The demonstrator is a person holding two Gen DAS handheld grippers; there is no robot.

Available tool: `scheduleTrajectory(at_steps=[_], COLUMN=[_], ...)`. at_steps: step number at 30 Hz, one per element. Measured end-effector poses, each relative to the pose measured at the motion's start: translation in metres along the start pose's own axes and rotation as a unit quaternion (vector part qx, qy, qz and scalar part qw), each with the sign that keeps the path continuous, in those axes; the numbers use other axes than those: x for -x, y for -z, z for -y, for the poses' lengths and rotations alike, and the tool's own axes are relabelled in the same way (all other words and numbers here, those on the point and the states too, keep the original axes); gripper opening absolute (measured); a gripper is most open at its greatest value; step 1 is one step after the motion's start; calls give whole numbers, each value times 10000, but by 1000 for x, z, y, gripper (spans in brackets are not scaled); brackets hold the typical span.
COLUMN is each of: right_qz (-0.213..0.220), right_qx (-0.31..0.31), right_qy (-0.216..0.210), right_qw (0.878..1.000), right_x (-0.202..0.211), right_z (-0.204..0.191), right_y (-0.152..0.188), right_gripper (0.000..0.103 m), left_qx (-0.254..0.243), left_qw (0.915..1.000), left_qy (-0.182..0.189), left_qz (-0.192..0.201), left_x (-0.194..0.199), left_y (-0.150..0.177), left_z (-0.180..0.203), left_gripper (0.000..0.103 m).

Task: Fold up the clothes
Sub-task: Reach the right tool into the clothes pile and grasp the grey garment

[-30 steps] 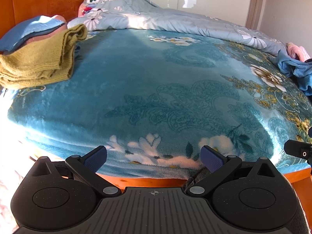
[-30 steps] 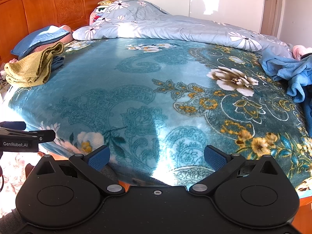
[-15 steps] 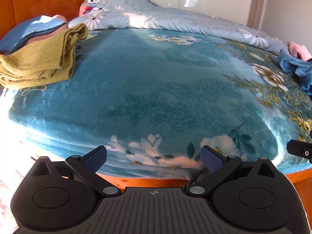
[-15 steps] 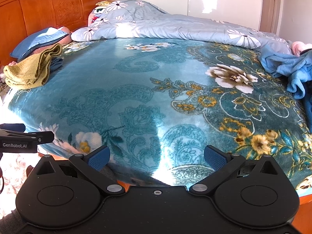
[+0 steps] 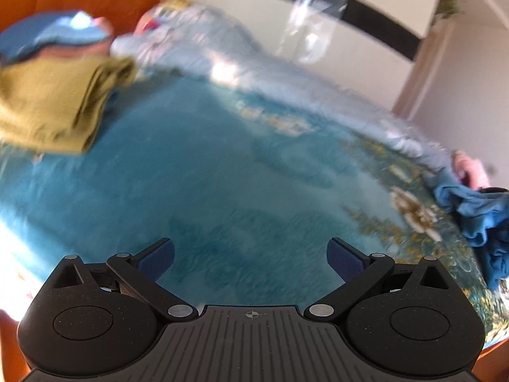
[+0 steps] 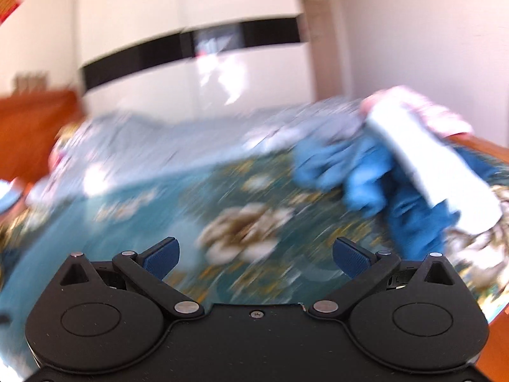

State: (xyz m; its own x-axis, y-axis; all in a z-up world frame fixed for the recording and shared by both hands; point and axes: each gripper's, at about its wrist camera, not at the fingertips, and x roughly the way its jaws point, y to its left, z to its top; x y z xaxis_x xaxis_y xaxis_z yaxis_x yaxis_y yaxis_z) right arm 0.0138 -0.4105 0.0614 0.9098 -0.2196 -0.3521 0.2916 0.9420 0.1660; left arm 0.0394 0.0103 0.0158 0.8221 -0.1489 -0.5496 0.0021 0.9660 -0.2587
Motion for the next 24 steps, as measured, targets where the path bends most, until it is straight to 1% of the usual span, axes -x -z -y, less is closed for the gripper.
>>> scheduleTrajectory(at_steps=[2, 3, 5, 6, 8, 10, 12, 13, 14, 15, 16, 17, 18, 19, 21, 23, 24], right_qz=[353, 564, 983, 1126, 1269, 1241, 1170, 1065, 936, 811, 688, 565, 443, 330, 125, 67, 57], right_qx=[-115, -140, -159, -128, -132, -297, -540, -632, -664, -663, -642, -612, -582, -562, -547, -558, -592], right_qy=[291, 465, 848, 1051, 1418, 1777, 1937, 1991, 2038, 2071, 2068, 2030, 1992, 1956, 1889, 1888, 1927], right_qw=[9989, 9972, 9914, 9880, 9816, 9758, 9726, 9721, 9723, 9727, 9738, 9756, 9772, 9785, 9804, 9804, 9794], right_x=[-6, -10, -20, -28, -43, -60, -79, -91, -102, -112, -123, -134, -146, -155, -170, -176, -177], right_z=[26, 39, 65, 79, 104, 130, 155, 165, 170, 175, 178, 179, 180, 181, 183, 183, 185], right_y=[-19, -31, -52, -63, -80, -95, -104, -106, -105, -104, -103, -101, -99, -97, -97, -100, -103], right_gripper=[102, 102, 102, 102, 102, 102, 100, 94, 90, 84, 78, 75, 68, 66, 66, 65, 63], left_qx=[-90, -52, 250, 445, 823, 1095, 1246, 1266, 1239, 1192, 1156, 1125, 1093, 1083, 1089, 1091, 1088], left_qw=[9997, 9995, 9987, 9979, 9954, 9925, 9902, 9895, 9894, 9895, 9896, 9896, 9896, 9896, 9892, 9890, 9890], left_qy=[-44, -85, -224, -294, -435, -535, -634, -695, -753, -809, -849, -884, -918, -934, -951, -963, -957], left_qz=[223, 300, 379, 378, 225, 43, -35, -42, -58, -77, -101, -127, -154, -182, -244, -279, -300], left_x=[0, -1, -6, -9, -19, -29, -36, -39, -42, -44, -47, -49, -52, -54, -58, -62, -63], left_y=[-2, -3, -7, -9, -14, -19, -20, -20, -21, -22, -22, -22, -22, -23, -23, -24, -24], left_z=[2, 2, -2, -5, -10, -18, -24, -25, -26, -26, -25, -24, -23, -23, -20, -18, -18], left_gripper=[103, 103, 103, 103, 103, 103, 103, 103, 103, 103, 103, 103, 103, 103, 103, 103, 103])
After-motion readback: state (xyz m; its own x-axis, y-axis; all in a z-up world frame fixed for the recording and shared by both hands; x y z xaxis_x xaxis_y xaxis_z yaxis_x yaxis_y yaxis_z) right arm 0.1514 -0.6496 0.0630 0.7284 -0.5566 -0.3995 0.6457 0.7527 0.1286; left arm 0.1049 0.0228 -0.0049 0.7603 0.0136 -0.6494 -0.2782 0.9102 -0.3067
